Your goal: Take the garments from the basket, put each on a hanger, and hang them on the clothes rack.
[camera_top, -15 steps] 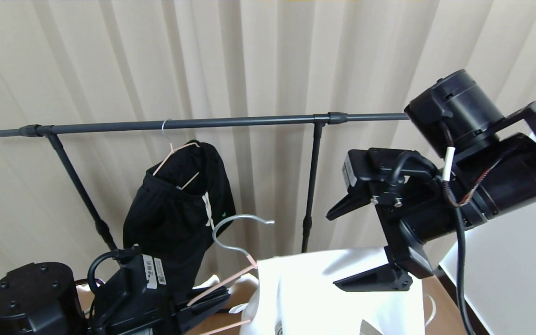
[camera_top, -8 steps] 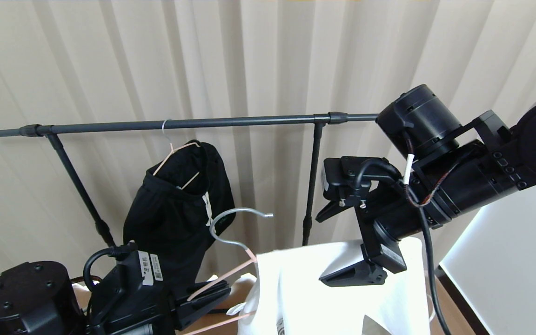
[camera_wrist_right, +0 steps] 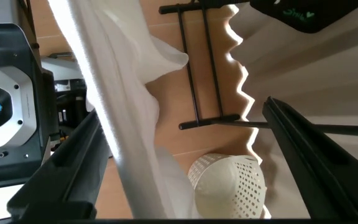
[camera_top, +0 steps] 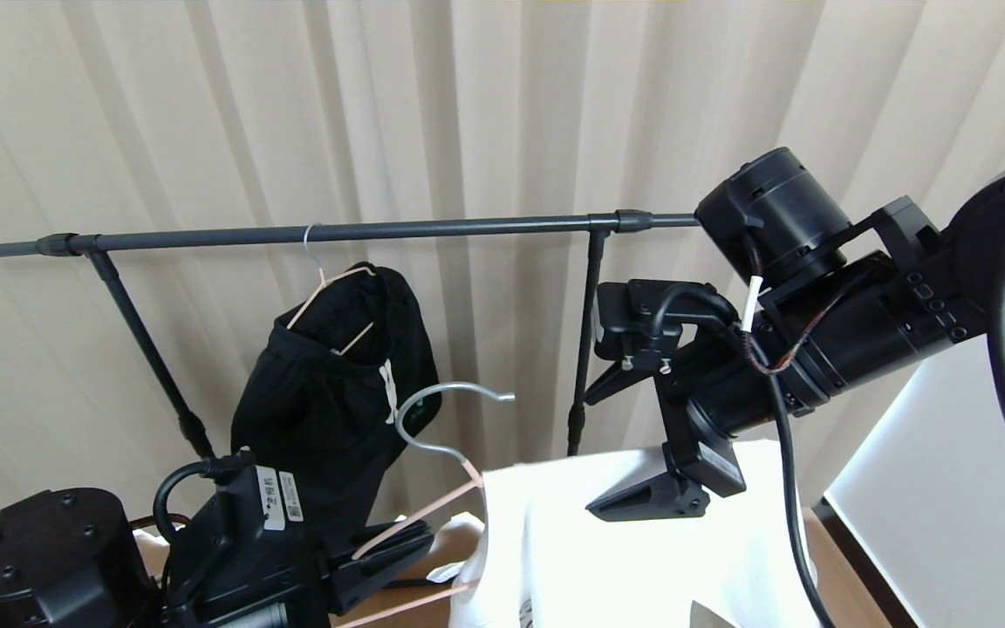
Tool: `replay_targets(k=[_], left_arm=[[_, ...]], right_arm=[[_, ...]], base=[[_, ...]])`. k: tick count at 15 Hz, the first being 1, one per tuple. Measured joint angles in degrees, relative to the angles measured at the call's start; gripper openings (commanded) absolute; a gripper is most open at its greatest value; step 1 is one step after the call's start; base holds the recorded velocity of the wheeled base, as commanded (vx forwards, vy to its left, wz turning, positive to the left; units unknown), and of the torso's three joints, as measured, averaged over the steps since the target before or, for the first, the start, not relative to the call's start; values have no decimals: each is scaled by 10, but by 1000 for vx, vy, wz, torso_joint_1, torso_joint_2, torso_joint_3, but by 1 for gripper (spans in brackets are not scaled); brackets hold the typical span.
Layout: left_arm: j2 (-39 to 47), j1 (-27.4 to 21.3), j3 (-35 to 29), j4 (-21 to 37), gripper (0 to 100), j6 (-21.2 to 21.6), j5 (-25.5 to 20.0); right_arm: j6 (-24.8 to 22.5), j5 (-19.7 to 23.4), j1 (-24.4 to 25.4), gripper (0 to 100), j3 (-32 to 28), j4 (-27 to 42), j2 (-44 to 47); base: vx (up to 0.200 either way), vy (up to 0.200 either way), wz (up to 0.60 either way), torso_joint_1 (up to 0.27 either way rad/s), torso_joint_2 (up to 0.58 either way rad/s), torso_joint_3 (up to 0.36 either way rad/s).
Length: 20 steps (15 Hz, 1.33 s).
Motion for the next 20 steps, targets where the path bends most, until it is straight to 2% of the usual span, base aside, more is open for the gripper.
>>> replay_targets(k=[6,11,17,18,20], left_arm=[[0,3,-1,-1,0,-2,0],[0,4,-3,-7,0,-24,-1],[6,10,-3,-25,0,-26,-1],[7,11,-1,-27,100,-26,-1],[9,13,2,-26,100,-25,0]], right_arm=[[1,0,0,0,-2,0,-2],[38,-20,0,0,-1,-14,-10],[42,-21,1,0,4,-17,-24],[42,-21,1,0,4,-16,-26],[43,-24,-1,0,10,-16,-33]], base=[[0,0,0,0,0,0],[0,0,0,0,0,0],[0,0,0,0,0,0],[0,0,0,0,0,0],[0,0,0,0,0,0]])
